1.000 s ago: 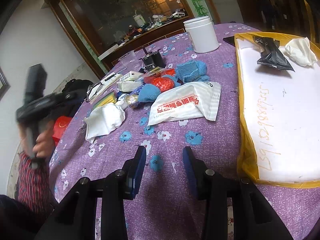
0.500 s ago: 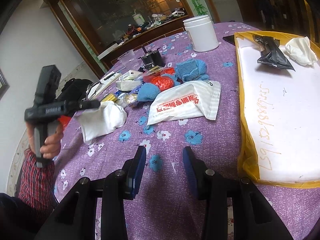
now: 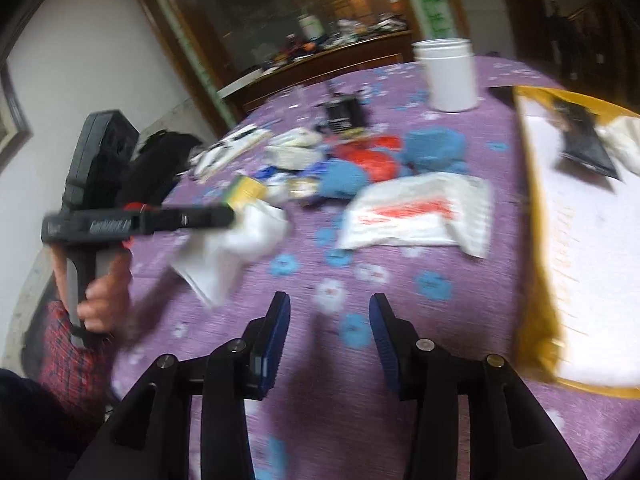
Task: Organize soft objects
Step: 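Grasp the clear bag of coloured strips with the left gripper and lift, then grasp the white sock with the right gripper while the left gripper holds the bag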
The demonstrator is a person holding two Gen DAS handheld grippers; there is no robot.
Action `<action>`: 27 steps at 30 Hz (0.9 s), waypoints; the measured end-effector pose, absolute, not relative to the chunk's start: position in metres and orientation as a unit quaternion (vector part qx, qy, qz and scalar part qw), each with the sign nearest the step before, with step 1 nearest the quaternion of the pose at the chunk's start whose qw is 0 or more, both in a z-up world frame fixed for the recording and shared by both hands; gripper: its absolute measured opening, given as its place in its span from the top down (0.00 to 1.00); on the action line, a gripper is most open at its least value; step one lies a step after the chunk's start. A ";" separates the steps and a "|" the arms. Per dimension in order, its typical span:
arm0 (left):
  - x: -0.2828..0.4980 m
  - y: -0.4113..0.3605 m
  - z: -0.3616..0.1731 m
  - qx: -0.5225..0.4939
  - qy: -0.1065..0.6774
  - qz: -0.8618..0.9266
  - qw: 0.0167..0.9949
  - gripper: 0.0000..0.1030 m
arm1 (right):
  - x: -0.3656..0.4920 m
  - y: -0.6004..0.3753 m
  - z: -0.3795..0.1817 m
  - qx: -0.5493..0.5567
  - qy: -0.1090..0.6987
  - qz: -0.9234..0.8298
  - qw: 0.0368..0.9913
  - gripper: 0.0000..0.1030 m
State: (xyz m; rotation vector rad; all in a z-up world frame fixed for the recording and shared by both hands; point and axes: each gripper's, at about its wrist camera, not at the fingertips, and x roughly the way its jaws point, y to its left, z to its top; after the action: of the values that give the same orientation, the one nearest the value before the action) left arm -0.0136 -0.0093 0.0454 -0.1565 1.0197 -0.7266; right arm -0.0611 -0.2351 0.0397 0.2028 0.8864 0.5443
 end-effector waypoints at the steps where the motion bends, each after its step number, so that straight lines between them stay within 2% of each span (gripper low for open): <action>1: -0.019 -0.011 0.045 -0.067 0.478 -0.342 0.806 0.38 | -0.059 -0.231 0.042 0.097 0.422 0.266 0.861 0.55; 3: -0.027 -0.011 0.045 -0.059 0.476 -0.338 0.810 0.32 | -0.057 -0.225 0.046 0.093 0.419 0.267 0.863 0.55; 11: -0.025 -0.025 0.052 -0.046 0.469 -0.323 0.820 0.32 | -0.055 -0.229 0.046 0.104 0.420 0.245 0.867 0.52; 17: -0.031 -0.057 0.049 0.032 0.467 -0.282 0.837 0.33 | -0.058 -0.234 0.048 0.102 0.417 0.228 0.874 0.52; 18: -0.031 -0.061 0.046 0.044 0.468 -0.270 0.841 0.41 | -0.059 -0.234 0.047 0.103 0.417 0.230 0.873 0.52; 19: -0.032 -0.065 0.042 0.055 0.469 -0.262 0.842 0.61 | -0.059 -0.234 0.046 0.103 0.418 0.230 0.873 0.52; 20: -0.031 -0.069 0.037 0.064 0.476 -0.253 0.840 0.65 | -0.059 -0.233 0.046 0.103 0.418 0.231 0.873 0.52; 27: -0.040 -0.051 0.053 0.043 0.435 -0.261 0.861 0.68 | -0.062 -0.229 0.045 0.098 0.421 0.234 0.871 0.52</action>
State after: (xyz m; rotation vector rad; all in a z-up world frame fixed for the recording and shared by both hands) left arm -0.0396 -0.0506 0.0527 0.0907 0.9133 -0.5472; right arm -0.0623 -0.2292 0.0448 0.2043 0.8804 0.4888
